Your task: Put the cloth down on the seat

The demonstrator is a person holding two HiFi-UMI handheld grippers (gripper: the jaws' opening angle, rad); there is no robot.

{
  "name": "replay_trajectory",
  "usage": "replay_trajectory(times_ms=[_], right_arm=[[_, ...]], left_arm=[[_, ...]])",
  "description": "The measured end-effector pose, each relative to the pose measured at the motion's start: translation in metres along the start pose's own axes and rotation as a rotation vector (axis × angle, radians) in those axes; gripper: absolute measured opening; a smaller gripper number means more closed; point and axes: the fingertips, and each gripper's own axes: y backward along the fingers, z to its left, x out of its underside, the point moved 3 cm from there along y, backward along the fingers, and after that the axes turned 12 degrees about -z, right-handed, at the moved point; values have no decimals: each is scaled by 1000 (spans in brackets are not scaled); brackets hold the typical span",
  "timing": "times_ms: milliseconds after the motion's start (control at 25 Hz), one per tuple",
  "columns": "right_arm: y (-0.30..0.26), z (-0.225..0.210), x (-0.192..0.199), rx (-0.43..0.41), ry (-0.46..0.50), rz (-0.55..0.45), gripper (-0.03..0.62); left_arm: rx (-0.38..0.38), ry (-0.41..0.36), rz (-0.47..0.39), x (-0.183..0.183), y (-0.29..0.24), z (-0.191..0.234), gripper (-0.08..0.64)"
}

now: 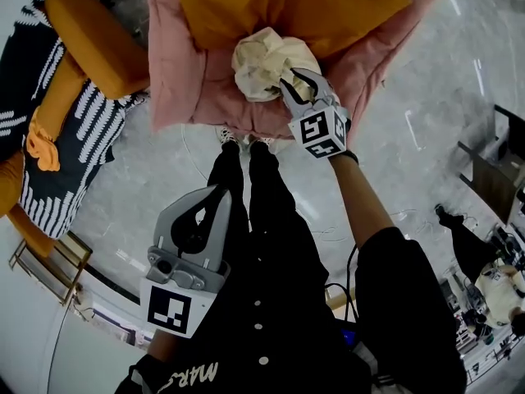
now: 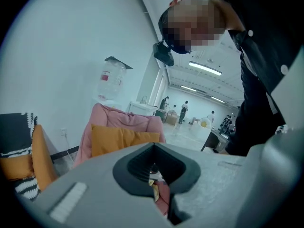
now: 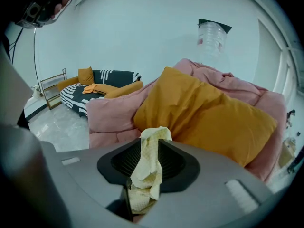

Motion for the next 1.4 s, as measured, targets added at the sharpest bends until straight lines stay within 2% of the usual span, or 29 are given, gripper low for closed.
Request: replay_trajectory(times_ms=[400,520,720,840,1080,1400], right_arm=[[61,-4,-59,51,-16,-36,108],[83,-3,-85,48,-6,-72,77],[123,2,-129,35,-15,-125,69],[150,-3,-155,76,-41,-178,43],[204,-18,-203,184,-148,-326,33],[276,-32,-267,342,-203,-539,26]], left_arm=[[83,-82,-55,-47,0,-11,2],[112,-101,-78,-63,0,-14,2],[148,-128,-115,-89,4,-19,2],[158,-144,-148,-104,8,-22,2],[161,-190,-203,-129,12,-25,2],[166,-231,-279,-158,16,-20,2]])
